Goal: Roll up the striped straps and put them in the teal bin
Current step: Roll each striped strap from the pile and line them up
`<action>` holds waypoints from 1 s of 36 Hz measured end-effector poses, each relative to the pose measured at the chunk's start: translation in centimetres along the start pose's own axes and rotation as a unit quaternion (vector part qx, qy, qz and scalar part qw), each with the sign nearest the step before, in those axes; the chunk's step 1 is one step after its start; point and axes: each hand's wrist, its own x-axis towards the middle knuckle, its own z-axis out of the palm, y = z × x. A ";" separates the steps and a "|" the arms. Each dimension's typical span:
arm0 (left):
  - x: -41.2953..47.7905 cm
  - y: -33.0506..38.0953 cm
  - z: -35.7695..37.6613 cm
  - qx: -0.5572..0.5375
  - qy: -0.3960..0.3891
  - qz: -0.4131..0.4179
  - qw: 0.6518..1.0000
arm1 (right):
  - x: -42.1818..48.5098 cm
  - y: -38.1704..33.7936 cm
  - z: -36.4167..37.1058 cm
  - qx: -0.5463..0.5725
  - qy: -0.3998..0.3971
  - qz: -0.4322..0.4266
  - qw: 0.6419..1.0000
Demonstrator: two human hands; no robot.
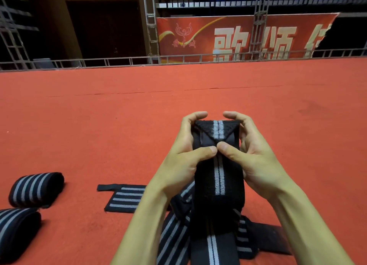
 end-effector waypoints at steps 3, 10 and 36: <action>-0.1 0.0 0.4 0.032 -0.006 0.018 0.999 | -0.1 -0.1 -0.1 -0.034 -0.015 0.005 0.999; 0.2 -0.2 -0.1 0.081 0.033 0.061 0.994 | 0.0 -0.1 0.4 0.061 -0.017 0.036 0.997; -0.1 0.0 0.4 0.043 -0.036 -0.012 0.998 | 0.3 -0.1 0.4 0.027 0.064 -0.029 0.997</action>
